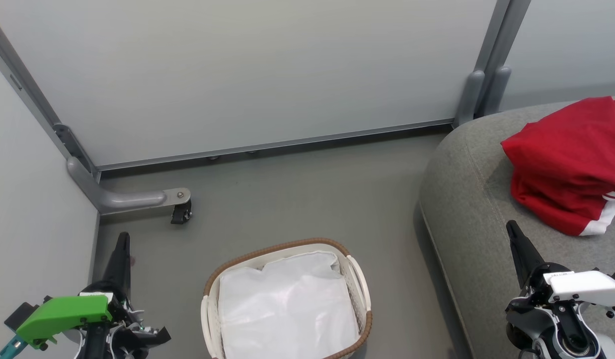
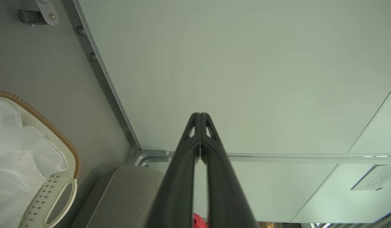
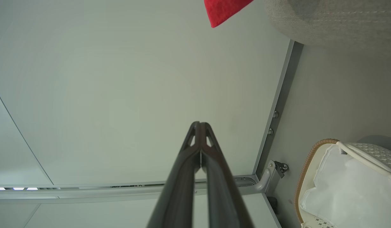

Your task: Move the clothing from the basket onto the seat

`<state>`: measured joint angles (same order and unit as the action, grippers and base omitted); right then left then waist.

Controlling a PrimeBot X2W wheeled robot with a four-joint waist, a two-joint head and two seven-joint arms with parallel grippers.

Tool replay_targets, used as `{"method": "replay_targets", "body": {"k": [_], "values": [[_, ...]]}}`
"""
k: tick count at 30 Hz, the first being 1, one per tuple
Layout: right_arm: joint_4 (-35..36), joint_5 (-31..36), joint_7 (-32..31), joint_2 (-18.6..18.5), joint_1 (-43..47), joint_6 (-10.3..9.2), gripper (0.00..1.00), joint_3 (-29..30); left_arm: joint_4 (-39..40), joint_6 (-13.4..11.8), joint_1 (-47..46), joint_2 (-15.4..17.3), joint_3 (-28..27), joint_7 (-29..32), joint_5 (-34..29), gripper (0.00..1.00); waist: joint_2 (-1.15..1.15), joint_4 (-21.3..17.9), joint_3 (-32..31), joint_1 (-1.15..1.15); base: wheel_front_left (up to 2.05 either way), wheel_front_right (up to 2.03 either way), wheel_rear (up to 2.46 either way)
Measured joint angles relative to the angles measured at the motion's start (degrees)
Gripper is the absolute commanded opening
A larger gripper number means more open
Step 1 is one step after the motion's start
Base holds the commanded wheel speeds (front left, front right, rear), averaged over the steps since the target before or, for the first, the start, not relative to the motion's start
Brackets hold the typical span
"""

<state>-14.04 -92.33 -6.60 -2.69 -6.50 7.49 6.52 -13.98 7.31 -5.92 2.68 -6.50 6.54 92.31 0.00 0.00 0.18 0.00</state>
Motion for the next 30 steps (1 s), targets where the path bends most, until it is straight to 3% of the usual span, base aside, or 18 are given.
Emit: {"method": "replay_targets", "body": {"k": [30], "values": [[0.01, 0.00, -0.01, -0.01, 0.00, 0.00, 0.00, 0.00, 0.00, 0.00, 0.00, 0.00, 0.00, 0.00, 0.00, 0.00, 0.00, 0.00, 0.00, 0.00, 0.00, 0.00, 0.00]]}}
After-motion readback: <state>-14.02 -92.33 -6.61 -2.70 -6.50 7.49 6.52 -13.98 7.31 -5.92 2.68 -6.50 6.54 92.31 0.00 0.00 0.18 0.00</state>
